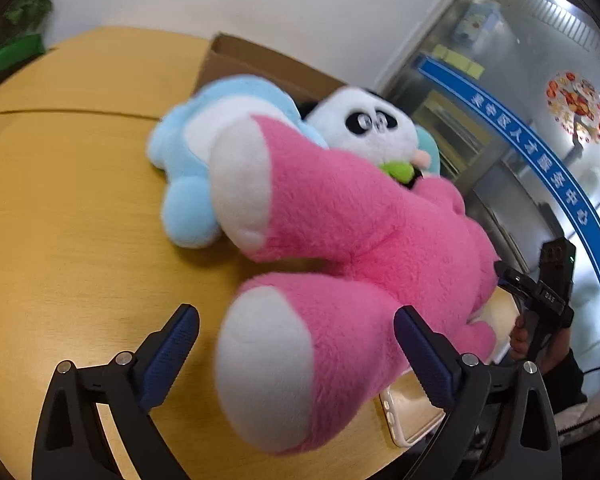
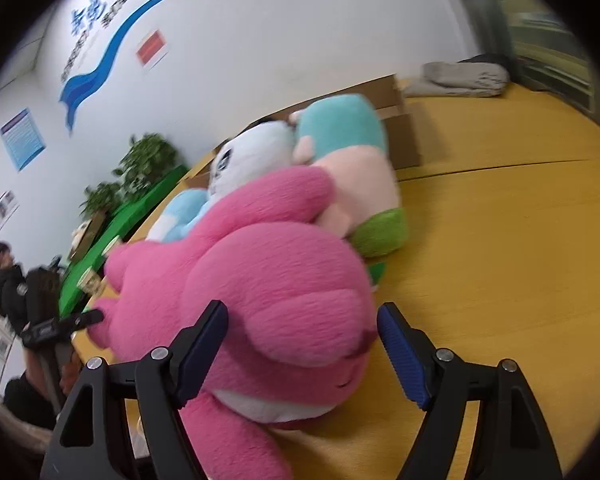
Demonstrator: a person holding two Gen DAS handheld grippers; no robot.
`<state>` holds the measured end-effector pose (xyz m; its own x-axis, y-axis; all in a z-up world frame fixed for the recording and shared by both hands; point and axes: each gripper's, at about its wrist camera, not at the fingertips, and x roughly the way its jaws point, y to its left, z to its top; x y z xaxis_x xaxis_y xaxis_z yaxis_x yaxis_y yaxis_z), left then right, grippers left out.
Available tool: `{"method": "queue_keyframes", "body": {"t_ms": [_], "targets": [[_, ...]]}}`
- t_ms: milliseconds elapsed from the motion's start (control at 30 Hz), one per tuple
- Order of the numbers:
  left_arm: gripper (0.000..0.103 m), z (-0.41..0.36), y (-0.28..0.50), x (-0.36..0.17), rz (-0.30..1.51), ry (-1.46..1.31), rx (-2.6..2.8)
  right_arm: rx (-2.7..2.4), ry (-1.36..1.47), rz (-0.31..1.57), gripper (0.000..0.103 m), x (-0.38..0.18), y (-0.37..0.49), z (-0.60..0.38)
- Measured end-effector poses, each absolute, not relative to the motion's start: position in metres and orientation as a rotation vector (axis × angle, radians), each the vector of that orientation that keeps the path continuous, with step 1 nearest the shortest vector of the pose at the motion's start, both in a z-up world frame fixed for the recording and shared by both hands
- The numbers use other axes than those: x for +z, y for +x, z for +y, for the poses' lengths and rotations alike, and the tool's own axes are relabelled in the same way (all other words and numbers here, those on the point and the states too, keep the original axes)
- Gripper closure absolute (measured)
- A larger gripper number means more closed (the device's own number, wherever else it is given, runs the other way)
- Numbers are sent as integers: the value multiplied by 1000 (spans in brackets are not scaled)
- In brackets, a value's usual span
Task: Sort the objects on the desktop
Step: 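Grasp the pink bear's leg with the left gripper, then lift the pink bear with the left gripper and drop it into the box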
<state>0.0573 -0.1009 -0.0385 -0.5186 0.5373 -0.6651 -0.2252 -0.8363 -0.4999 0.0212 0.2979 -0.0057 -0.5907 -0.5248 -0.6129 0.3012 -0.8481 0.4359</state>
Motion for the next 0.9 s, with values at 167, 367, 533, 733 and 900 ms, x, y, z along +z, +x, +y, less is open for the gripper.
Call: {"method": "queue_keyframes", "body": {"t_ms": [167, 367, 533, 733, 900], "targets": [[53, -92, 64, -33, -507, -1165, 2314, -2421, 1001, -481, 45, -13, 19, 300], [53, -93, 92, -6, -480, -1138, 2313, -2439, 933, -433, 52, 20, 50, 303], [15, -104, 90, -33, -591, -1233, 2337, -2453, 1040, -455, 30, -3, 54, 308], [1, -114, 86, -31, -661, -1178, 2378, -2477, 1023, -425, 23, -5, 53, 304], [43, -94, 72, -46, -643, -1197, 2295, -2372, 1016, -517, 30, -19, 40, 298]]}}
